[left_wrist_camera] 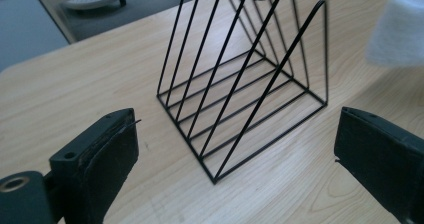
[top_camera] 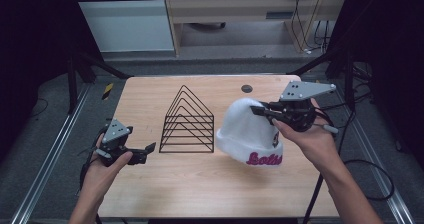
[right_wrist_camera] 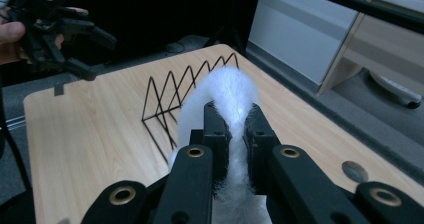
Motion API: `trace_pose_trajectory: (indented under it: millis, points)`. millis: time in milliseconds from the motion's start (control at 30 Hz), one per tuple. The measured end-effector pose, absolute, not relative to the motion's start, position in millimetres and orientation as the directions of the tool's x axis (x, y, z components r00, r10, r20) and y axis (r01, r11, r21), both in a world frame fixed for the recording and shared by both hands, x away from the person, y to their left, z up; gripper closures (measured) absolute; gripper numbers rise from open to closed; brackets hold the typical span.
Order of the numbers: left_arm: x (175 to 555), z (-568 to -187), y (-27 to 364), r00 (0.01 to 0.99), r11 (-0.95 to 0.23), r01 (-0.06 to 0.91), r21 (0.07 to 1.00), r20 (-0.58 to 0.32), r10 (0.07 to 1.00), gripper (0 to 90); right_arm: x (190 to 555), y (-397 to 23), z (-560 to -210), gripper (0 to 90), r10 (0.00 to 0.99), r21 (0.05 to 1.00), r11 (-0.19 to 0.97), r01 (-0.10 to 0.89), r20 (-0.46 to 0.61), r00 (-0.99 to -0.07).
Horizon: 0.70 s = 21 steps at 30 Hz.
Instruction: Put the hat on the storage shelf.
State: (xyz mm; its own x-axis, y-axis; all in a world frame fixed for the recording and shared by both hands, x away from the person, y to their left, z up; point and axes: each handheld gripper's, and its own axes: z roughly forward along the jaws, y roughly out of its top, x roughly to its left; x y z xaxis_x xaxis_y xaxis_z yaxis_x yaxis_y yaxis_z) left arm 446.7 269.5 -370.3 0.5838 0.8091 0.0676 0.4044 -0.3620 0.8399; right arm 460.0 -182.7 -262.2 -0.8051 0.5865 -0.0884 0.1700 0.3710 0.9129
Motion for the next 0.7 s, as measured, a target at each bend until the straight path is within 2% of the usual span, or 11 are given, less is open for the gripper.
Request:
trace_pose_trajectory:
  millis: [433,700]
  points:
    - [454,-318,233,0.666,-0.419,0.312,0.853,0.119,0.737,3.5,474,-171,-221,83.8,0.618,0.930,0.343,0.129,-0.121,-0.777]
    - [467,-305,215,0.689,-0.438,0.300,0.847,0.126,0.714,4.2,483,-161,-206,83.8,0.633,0.943,0.312,0.115,-0.116,-0.765]
